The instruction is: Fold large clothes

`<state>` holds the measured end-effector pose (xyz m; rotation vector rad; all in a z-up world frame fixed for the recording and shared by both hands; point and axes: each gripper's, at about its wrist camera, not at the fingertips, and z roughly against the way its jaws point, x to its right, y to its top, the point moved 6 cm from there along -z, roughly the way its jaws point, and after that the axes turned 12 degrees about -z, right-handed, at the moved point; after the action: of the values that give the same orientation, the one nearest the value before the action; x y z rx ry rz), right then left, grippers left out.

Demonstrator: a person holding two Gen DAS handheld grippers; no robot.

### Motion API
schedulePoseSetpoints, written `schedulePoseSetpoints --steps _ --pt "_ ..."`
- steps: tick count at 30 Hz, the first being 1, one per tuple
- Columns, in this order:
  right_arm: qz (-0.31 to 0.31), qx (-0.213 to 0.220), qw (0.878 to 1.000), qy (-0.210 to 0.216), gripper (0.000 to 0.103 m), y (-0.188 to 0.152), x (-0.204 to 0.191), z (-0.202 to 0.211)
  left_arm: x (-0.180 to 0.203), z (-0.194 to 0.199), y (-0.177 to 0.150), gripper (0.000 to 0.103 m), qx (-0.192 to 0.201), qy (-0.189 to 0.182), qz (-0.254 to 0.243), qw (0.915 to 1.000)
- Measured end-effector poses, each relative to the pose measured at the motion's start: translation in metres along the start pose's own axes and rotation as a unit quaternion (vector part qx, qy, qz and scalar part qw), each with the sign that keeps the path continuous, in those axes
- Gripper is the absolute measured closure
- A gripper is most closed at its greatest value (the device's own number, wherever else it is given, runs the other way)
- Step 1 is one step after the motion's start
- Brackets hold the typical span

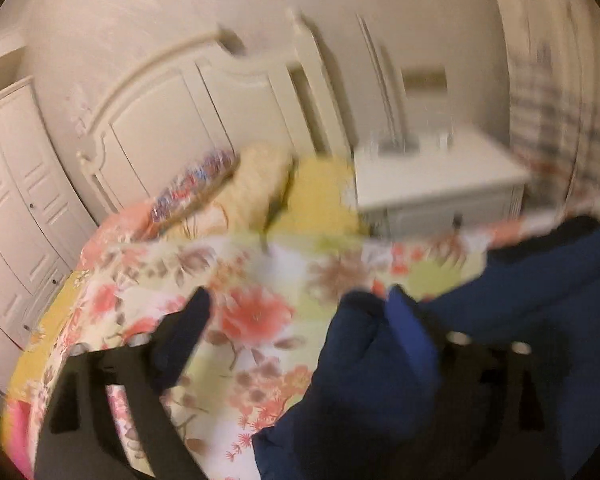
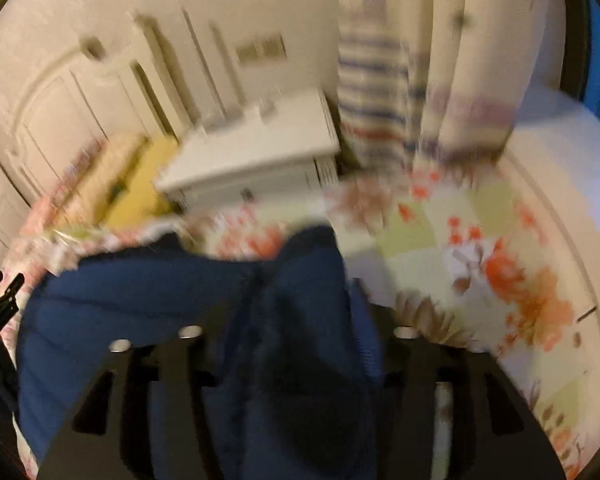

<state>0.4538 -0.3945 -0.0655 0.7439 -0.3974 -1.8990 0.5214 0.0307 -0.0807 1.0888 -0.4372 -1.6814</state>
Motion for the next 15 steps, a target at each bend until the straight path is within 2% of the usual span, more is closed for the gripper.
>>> schedulePoseSetpoints --steps 1,3,4,6,7,8,12,14,15 --pt "0.006 0.017 1.0 0.003 0.007 0.001 -0.006 0.009 0.003 0.008 0.005 0.004 0.009 -0.009 0.004 0.9999" --pt "0.039 0.053 0.998 0.019 0.007 -0.001 -0.03 0.025 0.023 0.02 0.016 0.003 0.015 -0.046 -0.01 0.9988" --pt "0.064 0.051 0.996 0.023 0.008 -0.004 -0.045 0.023 0.037 0.022 0.021 0.003 0.014 -0.061 -0.023 0.9978" --pt "0.133 0.038 0.99 0.001 0.014 -0.015 -0.078 0.009 0.064 0.021 0.029 0.003 0.01 -0.077 -0.043 0.996" --pt "0.153 0.026 0.988 -0.002 0.021 -0.019 -0.089 0.001 0.078 0.018 0.033 0.003 0.004 -0.085 -0.052 0.995" --pt "0.172 0.005 0.985 0.004 0.023 -0.026 -0.102 -0.008 0.088 0.016 0.033 0.003 -0.002 -0.086 -0.058 0.9946" --pt "0.198 -0.034 0.979 0.025 0.02 -0.039 -0.127 -0.027 0.124 -0.015 0.025 0.003 -0.055 -0.097 -0.096 0.9891" --pt "0.2 -0.111 0.973 0.014 0.015 -0.059 -0.119 -0.061 0.129 -0.026 0.012 0.002 -0.074 -0.114 -0.086 0.9871" --pt "0.196 -0.121 0.973 0.017 0.014 -0.064 -0.116 -0.068 0.129 -0.03 0.008 0.002 -0.079 -0.121 -0.077 0.9865"
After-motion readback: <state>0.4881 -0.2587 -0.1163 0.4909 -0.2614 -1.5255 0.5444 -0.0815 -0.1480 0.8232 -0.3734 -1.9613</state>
